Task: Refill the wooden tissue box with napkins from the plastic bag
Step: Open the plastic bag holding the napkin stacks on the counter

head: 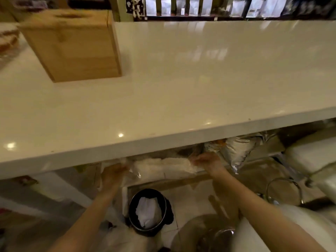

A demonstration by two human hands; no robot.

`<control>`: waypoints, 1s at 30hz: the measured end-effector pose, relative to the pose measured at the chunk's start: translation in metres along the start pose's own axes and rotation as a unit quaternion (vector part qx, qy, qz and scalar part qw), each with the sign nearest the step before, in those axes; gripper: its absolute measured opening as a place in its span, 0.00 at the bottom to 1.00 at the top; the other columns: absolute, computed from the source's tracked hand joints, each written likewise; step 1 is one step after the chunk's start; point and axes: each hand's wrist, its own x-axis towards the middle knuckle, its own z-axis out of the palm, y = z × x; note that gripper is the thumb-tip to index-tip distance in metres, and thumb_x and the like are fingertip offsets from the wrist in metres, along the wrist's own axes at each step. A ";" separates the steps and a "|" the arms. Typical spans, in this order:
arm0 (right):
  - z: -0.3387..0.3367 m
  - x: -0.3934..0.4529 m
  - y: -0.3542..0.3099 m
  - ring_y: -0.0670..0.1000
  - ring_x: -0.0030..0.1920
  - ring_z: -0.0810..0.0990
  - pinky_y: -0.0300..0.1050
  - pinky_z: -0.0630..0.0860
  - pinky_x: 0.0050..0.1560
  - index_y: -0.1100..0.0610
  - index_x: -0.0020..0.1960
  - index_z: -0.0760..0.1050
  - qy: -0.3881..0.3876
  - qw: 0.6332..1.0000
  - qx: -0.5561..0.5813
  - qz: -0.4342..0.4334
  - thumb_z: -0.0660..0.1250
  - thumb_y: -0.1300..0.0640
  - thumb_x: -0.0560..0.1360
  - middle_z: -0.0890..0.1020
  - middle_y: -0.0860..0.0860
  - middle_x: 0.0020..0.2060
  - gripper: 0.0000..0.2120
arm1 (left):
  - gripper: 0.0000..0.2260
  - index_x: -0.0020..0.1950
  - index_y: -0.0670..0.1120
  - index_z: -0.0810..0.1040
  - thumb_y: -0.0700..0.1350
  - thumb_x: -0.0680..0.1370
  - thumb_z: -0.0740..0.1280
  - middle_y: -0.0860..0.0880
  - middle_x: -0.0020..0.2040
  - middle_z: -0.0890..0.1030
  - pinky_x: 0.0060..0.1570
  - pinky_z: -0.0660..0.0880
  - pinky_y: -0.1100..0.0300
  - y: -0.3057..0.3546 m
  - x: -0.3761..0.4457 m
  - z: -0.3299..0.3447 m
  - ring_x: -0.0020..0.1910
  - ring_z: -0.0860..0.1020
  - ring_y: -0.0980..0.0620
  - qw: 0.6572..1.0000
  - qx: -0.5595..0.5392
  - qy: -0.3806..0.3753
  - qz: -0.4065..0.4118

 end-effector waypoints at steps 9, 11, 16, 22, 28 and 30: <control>-0.127 -0.117 -0.030 0.43 0.45 0.83 0.39 0.78 0.53 0.59 0.43 0.83 -0.049 0.993 -0.106 -0.033 0.73 0.59 0.68 0.85 0.52 0.45 0.05 | 0.05 0.32 0.60 0.82 0.51 0.64 0.76 0.54 0.37 0.84 0.47 0.76 0.62 0.080 -0.101 -0.040 0.44 0.82 0.50 0.973 0.030 -0.180 0.138; -0.155 -0.141 -0.043 0.44 0.45 0.83 0.35 0.79 0.49 0.60 0.43 0.83 -0.064 0.993 -0.097 -0.033 0.73 0.61 0.68 0.86 0.51 0.42 0.05 | 0.02 0.39 0.52 0.83 0.45 0.68 0.74 0.53 0.39 0.82 0.42 0.74 0.71 0.103 -0.123 -0.047 0.42 0.80 0.56 0.964 0.036 -0.212 0.156; -0.221 -0.183 -0.076 0.45 0.43 0.83 0.39 0.77 0.49 0.51 0.39 0.83 -0.114 0.985 -0.125 -0.046 0.74 0.55 0.66 0.86 0.46 0.37 0.03 | 0.14 0.30 0.65 0.82 0.45 0.67 0.74 0.68 0.34 0.83 0.45 0.77 0.70 0.150 -0.178 -0.067 0.41 0.82 0.65 0.912 0.093 -0.287 0.279; -0.268 -0.199 -0.122 0.52 0.49 0.83 0.41 0.78 0.52 0.52 0.41 0.84 -0.055 0.990 -0.087 -0.092 0.76 0.45 0.60 0.85 0.54 0.44 0.14 | 0.08 0.38 0.57 0.84 0.42 0.69 0.73 0.64 0.32 0.84 0.34 0.75 0.73 0.204 -0.221 -0.102 0.34 0.81 0.66 0.905 0.017 -0.222 0.362; -0.273 -0.161 -0.172 0.47 0.47 0.83 0.35 0.78 0.46 0.55 0.45 0.83 0.000 0.988 -0.017 -0.156 0.70 0.60 0.70 0.86 0.49 0.44 0.05 | 0.07 0.39 0.55 0.81 0.42 0.70 0.71 0.60 0.37 0.84 0.33 0.78 0.70 0.274 -0.201 -0.148 0.36 0.82 0.60 0.907 0.005 -0.128 0.401; -0.271 -0.139 -0.188 0.47 0.47 0.83 0.34 0.78 0.45 0.55 0.45 0.83 0.030 0.984 0.002 -0.174 0.71 0.60 0.70 0.86 0.50 0.44 0.05 | 0.06 0.40 0.53 0.80 0.42 0.71 0.70 0.55 0.35 0.85 0.30 0.77 0.71 0.299 -0.183 -0.155 0.35 0.82 0.59 0.916 0.015 -0.100 0.388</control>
